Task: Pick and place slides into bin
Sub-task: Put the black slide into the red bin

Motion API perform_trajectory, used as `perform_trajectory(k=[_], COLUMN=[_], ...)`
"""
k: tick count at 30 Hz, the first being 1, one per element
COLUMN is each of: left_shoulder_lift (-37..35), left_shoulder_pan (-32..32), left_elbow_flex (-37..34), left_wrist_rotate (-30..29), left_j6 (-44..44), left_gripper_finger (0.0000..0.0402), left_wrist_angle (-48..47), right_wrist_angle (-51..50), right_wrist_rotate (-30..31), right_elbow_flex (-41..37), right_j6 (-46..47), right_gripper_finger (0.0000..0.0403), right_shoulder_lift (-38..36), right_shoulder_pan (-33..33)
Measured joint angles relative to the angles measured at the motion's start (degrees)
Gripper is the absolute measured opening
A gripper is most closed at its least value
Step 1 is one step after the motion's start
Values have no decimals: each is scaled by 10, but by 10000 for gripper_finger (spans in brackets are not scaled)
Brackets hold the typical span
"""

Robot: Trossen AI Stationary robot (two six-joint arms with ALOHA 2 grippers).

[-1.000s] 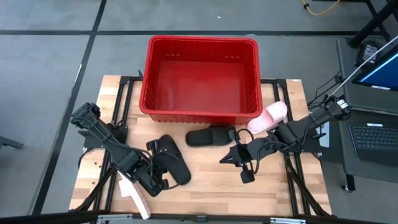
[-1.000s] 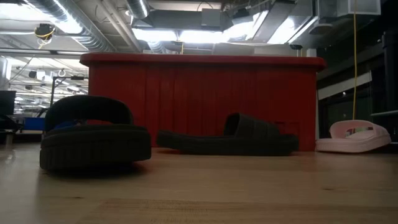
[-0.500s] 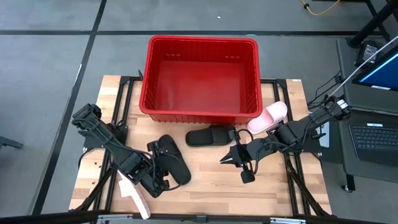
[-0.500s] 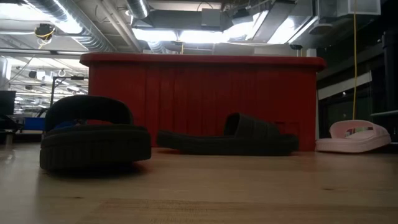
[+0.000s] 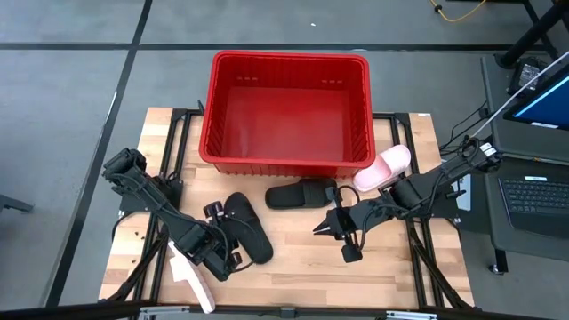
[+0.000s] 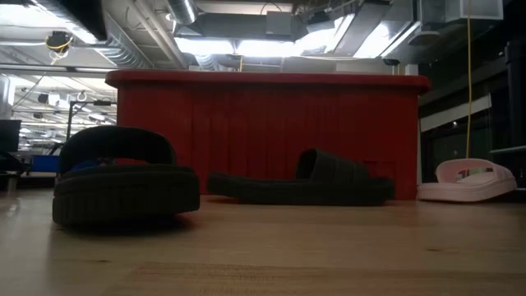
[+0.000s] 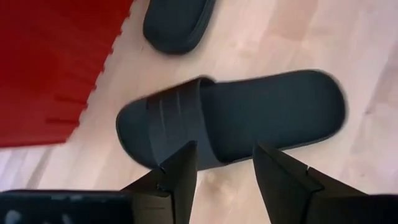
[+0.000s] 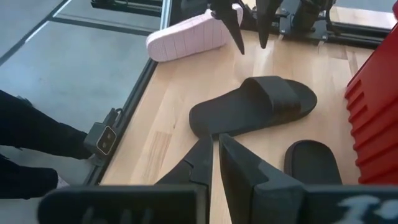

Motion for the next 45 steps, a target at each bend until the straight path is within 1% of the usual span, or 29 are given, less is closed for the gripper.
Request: perform_trajectory(k=[3,12,17,21,24,30,34,45], left_shoulder_lift=[0,0,0,0,0,0,0,2], left_shoulder_pan=[-5,-16,-13,-12,-13,-4,9,36], left_elbow_flex=[-22,-85,-120,-156,-180,-203,-213,-214], left_wrist_rotate=[-10,-27,-46,-45,-59,-66,-64,-56], left_j6=[-26,-36,-40,-56,-71,-75,-52,-29], left_gripper_finger=[146,146,144,144,144,143,144,143], left_wrist_angle=[6,107,129,140,158,181,205,206], right_wrist_angle=[0,35,37,39,39,39,38,38], right_wrist_rotate=[0,0,0,0,0,0,0,-1], right_elbow_flex=[0,0,0,0,0,0,0,0], right_j6=[-2,0,1,1,1,-1,-2,-1], right_gripper_finger=[32,32,32,32,32,32,32,32], right_shoulder_lift=[9,40,47,47,47,47,47,47], right_shoulder_pan=[0,0,0,0,0,0,0,0])
